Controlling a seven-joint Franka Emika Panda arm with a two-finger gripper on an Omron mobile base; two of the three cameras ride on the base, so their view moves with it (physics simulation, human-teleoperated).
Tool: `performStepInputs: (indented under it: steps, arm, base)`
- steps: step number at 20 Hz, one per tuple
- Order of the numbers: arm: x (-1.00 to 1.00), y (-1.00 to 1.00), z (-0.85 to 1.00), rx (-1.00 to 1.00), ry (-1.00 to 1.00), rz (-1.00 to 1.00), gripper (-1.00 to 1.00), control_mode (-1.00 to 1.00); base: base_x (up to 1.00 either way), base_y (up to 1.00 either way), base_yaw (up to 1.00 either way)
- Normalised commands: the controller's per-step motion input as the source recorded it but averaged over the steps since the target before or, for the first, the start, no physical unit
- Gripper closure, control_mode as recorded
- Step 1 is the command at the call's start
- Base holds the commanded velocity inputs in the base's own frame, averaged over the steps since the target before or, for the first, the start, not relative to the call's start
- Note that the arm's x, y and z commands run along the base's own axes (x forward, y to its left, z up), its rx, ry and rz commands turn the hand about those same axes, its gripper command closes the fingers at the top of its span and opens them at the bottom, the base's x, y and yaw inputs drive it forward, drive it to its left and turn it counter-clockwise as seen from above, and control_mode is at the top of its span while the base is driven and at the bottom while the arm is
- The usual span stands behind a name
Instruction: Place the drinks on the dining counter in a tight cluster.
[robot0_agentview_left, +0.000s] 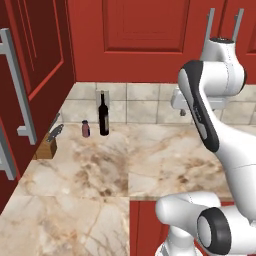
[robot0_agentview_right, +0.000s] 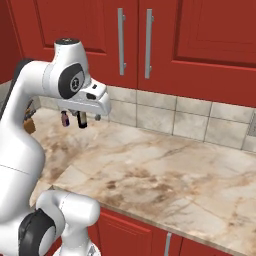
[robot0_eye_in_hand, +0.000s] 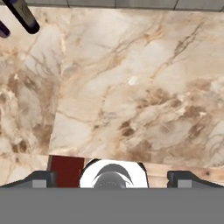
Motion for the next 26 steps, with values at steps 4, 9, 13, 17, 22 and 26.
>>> performStepInputs:
  steps: [4, 9, 13, 17, 22, 26]
  arm:
    - [0.31, 0.19, -0.23, 0.04, -0.11, 0.02, -1.0, -1.0]
    - [0.31, 0.43, -0.38, 0.06, -0.19, 0.1, -1.0, -1.0]
    - [0.21, 0.27, -0.25, 0.04, -0.14, 0.12, -1.0, -1.0]
    - [0.04, 0.2, -0.28, 0.01, -0.16, 0.16, -1.0, -1.0]
    - [0.27, 0.0, -0.01, 0.03, -0.11, 0.29, -1.0, -1.0]
    - [0.27, 0.0, 0.0, 0.0, -0.08, 0.25, -1.0, -1.0]
  base:
    - [0.0, 0.0, 0.0]
    - [0.0, 0.0, 0.0]
    - [0.0, 0.0, 0.0]
    - [0.0, 0.0, 0.0]
    - [0.0, 0.0, 0.0]
    - [0.0, 0.0, 0.0]
